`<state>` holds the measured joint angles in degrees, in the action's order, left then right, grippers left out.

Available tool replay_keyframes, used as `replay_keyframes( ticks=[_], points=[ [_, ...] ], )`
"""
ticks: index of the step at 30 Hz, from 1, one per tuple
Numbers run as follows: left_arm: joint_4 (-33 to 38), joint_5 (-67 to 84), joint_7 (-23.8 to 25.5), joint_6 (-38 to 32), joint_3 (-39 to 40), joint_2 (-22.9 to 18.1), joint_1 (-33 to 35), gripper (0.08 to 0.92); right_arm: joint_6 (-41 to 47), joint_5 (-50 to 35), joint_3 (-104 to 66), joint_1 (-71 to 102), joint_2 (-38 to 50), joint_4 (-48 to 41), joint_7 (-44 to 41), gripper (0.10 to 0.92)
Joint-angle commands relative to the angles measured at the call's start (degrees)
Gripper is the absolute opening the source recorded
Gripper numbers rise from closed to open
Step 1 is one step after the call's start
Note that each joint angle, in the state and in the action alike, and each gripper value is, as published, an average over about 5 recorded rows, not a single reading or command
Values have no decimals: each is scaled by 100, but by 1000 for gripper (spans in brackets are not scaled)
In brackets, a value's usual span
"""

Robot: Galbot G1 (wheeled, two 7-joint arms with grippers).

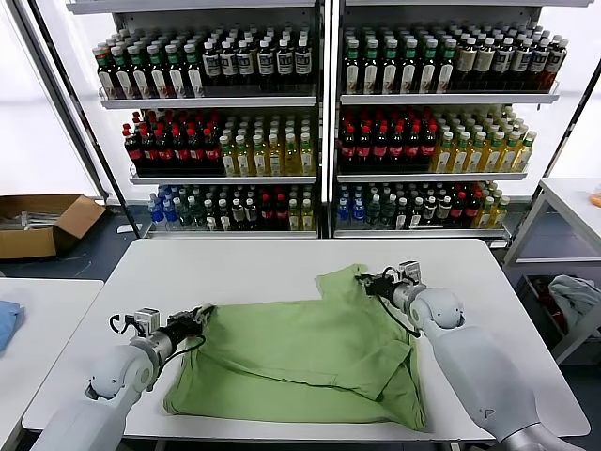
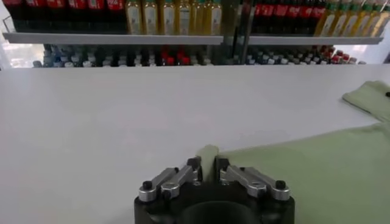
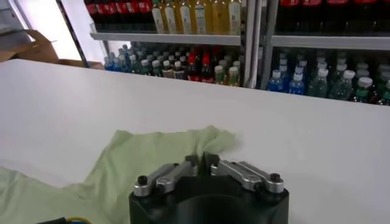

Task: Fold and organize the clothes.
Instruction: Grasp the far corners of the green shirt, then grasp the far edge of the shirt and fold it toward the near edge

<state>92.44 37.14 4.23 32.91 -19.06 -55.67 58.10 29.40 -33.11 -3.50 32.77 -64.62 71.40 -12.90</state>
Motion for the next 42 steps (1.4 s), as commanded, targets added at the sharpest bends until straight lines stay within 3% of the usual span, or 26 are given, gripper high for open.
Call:
replay_keyframes(
  ticks=[1, 14, 28, 42],
  points=[
    [219, 76, -14, -32, -94, 50, 54, 120, -72, -254, -217, 154, 25, 413, 38, 106],
    [1094, 203, -213, -137, -645, 83, 627, 88, -269, -937, -1190, 1454, 399, 2225, 118, 106],
    [2516, 178, -456, -111, -1232, 45, 1832, 88, -317, -994, -2420, 3871, 607, 4377, 162, 106],
    [2908, -98, -384, -32, -1650, 163, 3086, 88, -536, -455, -2988, 5800, 422, 5047, 89, 106]
  ],
)
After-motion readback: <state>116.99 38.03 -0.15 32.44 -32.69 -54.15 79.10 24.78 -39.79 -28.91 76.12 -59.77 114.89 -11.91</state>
